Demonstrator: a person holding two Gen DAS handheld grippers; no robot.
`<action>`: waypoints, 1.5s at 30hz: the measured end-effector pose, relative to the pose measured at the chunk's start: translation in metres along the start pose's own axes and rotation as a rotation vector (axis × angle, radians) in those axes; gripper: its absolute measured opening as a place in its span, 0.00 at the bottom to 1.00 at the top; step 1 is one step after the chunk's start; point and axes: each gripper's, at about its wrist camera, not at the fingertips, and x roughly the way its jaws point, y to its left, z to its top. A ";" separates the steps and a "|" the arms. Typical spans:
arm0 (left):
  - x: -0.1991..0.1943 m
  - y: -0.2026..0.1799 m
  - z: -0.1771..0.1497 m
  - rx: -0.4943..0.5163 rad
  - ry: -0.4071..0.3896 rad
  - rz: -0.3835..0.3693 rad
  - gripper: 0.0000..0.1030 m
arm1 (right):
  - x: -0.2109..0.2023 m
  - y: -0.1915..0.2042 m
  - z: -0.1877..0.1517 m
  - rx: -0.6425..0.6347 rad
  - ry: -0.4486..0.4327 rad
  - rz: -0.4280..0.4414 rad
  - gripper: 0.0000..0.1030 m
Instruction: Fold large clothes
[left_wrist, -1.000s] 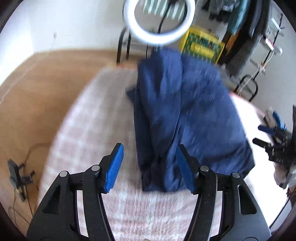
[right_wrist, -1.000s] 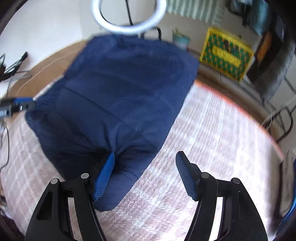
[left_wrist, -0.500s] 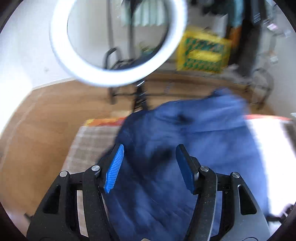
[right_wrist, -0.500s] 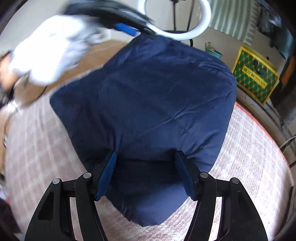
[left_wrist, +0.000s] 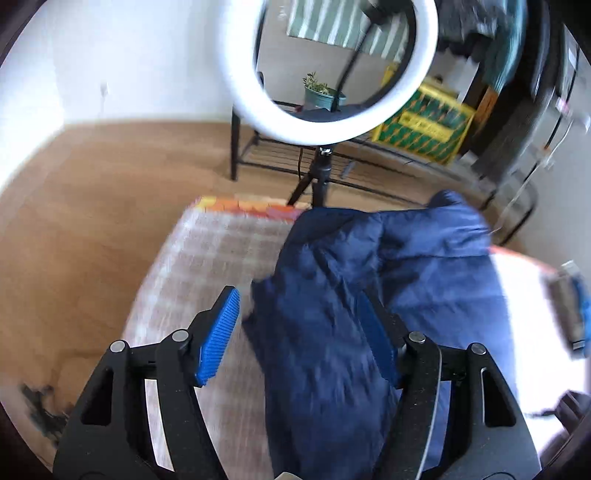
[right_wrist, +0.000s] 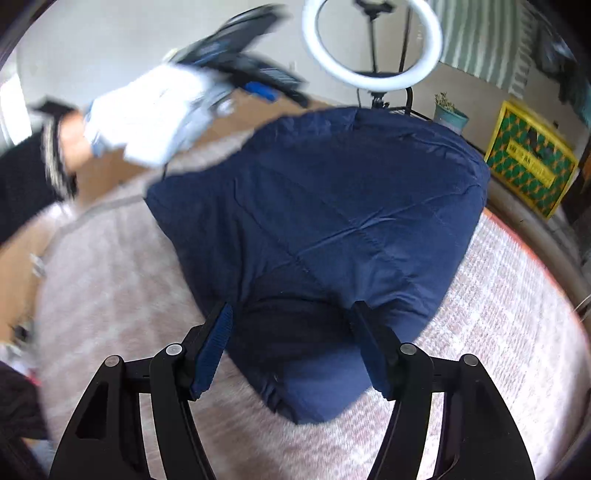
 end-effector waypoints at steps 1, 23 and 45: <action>-0.006 0.015 -0.006 -0.054 0.024 -0.067 0.72 | -0.009 -0.010 0.000 0.043 -0.034 -0.003 0.67; 0.086 0.085 -0.038 -0.453 0.244 -0.519 0.73 | 0.068 -0.207 0.006 0.753 -0.048 0.180 0.80; 0.079 0.029 -0.014 -0.294 0.162 -0.349 0.19 | 0.094 -0.175 0.044 0.698 -0.073 0.192 0.40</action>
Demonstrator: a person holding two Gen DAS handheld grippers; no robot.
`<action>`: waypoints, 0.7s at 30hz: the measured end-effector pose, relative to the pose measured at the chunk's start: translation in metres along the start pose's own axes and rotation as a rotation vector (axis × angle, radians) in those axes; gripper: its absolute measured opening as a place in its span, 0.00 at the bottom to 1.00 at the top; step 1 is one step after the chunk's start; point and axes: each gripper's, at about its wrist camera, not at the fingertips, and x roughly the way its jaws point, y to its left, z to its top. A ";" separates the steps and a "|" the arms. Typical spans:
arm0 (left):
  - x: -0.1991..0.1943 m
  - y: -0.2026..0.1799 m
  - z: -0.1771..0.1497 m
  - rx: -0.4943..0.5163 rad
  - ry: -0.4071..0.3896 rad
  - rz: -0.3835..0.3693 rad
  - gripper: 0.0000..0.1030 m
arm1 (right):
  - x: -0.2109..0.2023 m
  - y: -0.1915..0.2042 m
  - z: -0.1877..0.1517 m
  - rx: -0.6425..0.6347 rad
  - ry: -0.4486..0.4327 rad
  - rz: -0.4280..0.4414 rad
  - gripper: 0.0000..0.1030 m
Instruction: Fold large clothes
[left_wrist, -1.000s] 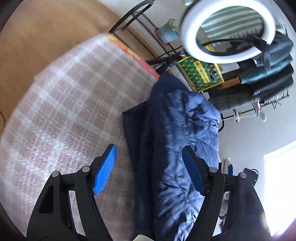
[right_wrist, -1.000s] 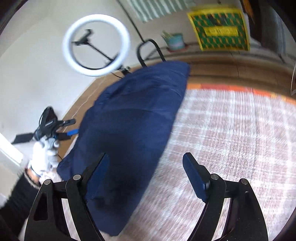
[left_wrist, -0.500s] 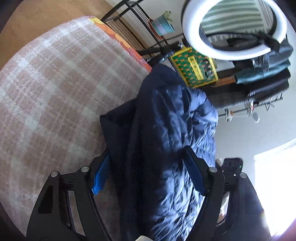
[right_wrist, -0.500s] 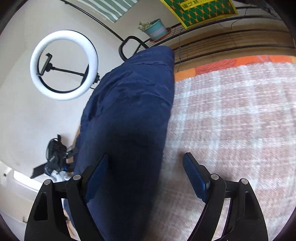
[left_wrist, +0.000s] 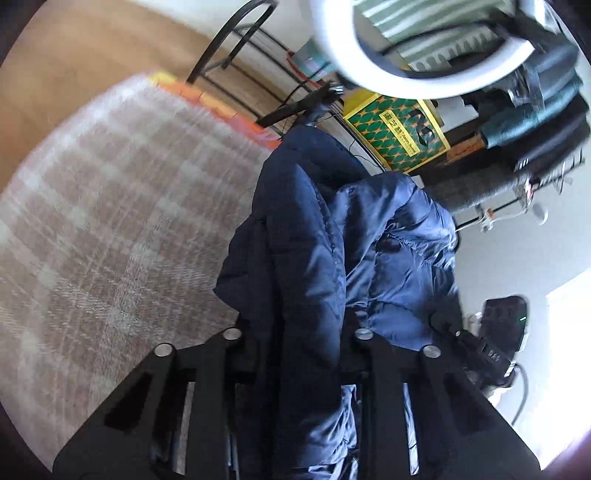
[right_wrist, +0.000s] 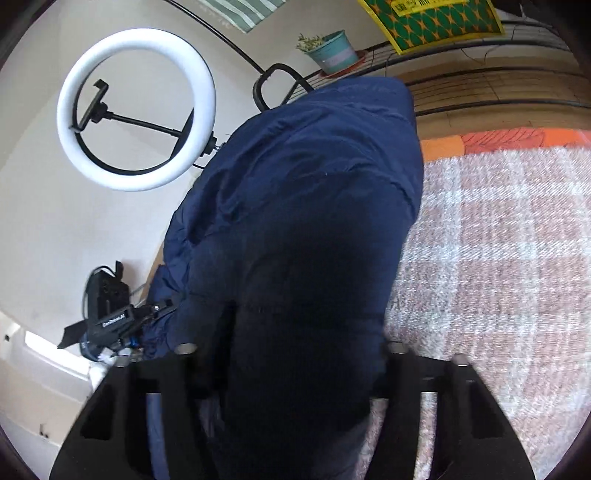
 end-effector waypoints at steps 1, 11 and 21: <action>-0.003 -0.009 -0.003 0.029 -0.012 0.029 0.19 | -0.007 0.001 -0.002 -0.021 -0.003 -0.016 0.33; -0.041 -0.069 -0.033 0.136 -0.034 0.045 0.13 | -0.062 0.046 -0.020 -0.221 -0.046 -0.161 0.19; -0.060 -0.158 -0.073 0.234 -0.031 -0.002 0.13 | -0.140 0.050 -0.026 -0.275 -0.087 -0.210 0.19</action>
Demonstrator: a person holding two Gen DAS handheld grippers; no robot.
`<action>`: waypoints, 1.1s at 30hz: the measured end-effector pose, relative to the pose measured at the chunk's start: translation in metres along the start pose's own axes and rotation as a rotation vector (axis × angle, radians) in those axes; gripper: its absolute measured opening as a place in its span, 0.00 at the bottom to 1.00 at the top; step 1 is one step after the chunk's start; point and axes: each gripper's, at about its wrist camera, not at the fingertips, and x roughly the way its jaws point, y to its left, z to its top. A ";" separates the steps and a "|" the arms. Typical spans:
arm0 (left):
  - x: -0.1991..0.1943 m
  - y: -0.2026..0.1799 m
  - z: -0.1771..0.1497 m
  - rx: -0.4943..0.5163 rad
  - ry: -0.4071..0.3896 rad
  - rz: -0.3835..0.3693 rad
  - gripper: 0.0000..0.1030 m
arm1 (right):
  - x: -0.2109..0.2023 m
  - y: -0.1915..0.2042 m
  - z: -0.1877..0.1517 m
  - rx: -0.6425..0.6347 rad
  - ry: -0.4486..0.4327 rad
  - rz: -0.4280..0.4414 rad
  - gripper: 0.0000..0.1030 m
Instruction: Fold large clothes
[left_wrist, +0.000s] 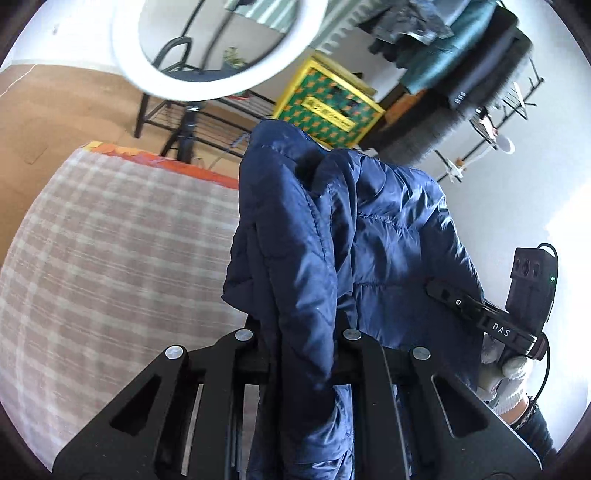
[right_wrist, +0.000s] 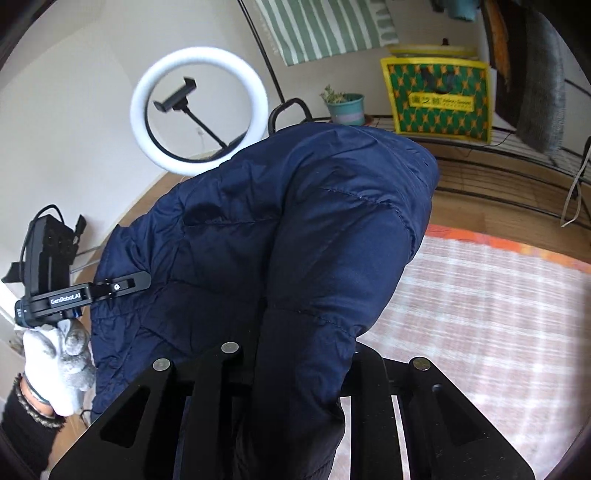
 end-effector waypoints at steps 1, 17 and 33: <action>0.000 -0.011 -0.002 0.004 0.000 -0.009 0.13 | -0.011 -0.003 -0.001 -0.004 -0.006 -0.011 0.19; 0.043 -0.186 -0.041 0.127 0.069 -0.152 0.13 | -0.168 -0.096 -0.040 0.012 -0.084 -0.148 0.19; 0.161 -0.414 -0.068 0.281 0.137 -0.322 0.12 | -0.315 -0.251 -0.066 0.070 -0.175 -0.355 0.18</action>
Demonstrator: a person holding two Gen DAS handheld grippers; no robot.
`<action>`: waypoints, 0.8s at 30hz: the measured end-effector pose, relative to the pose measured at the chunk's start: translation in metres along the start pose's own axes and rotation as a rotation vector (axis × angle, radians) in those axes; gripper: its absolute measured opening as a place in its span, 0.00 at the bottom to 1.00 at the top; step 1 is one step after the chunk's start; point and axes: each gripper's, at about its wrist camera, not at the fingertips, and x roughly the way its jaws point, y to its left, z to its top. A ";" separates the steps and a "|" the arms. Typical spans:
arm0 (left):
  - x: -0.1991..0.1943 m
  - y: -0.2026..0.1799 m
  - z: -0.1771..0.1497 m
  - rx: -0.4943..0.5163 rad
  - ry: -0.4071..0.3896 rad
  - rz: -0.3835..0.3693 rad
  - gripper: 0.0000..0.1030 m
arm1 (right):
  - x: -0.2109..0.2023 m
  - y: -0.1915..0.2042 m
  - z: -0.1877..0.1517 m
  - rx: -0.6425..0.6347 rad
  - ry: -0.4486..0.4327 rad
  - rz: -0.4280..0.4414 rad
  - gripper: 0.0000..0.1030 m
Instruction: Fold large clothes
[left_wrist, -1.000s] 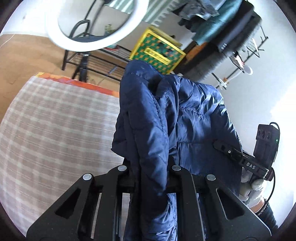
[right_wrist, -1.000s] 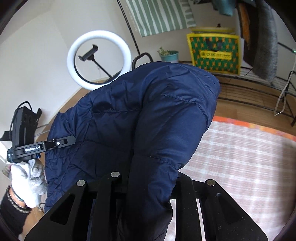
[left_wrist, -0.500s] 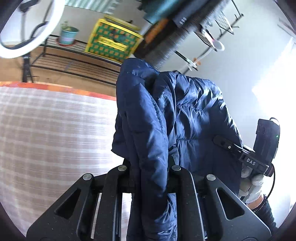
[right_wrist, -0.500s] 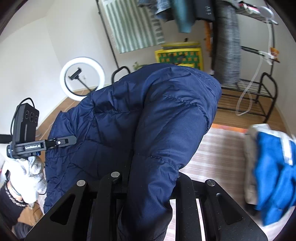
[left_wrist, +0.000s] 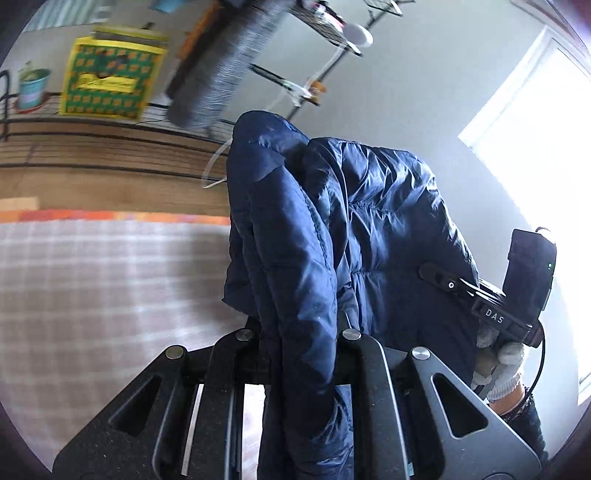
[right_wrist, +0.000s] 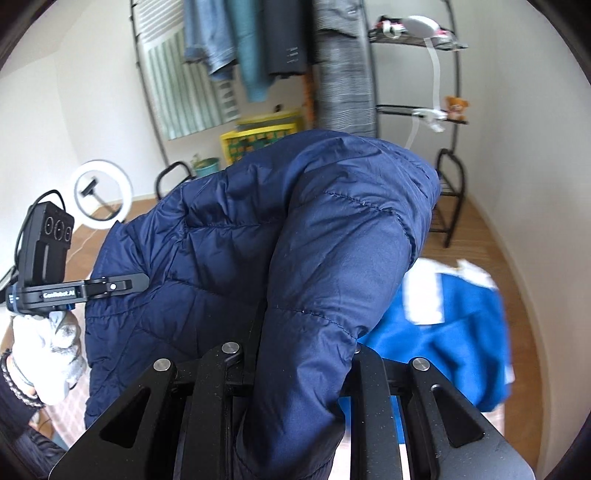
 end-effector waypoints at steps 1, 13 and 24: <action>0.010 -0.009 0.004 0.014 -0.005 -0.001 0.12 | -0.006 -0.012 0.001 -0.005 -0.012 -0.013 0.18; 0.115 -0.048 0.046 0.019 -0.036 -0.015 0.12 | 0.007 -0.105 0.036 -0.074 -0.066 -0.115 0.18; 0.186 -0.006 0.040 0.009 -0.006 0.120 0.12 | 0.092 -0.150 0.019 -0.124 0.047 -0.209 0.25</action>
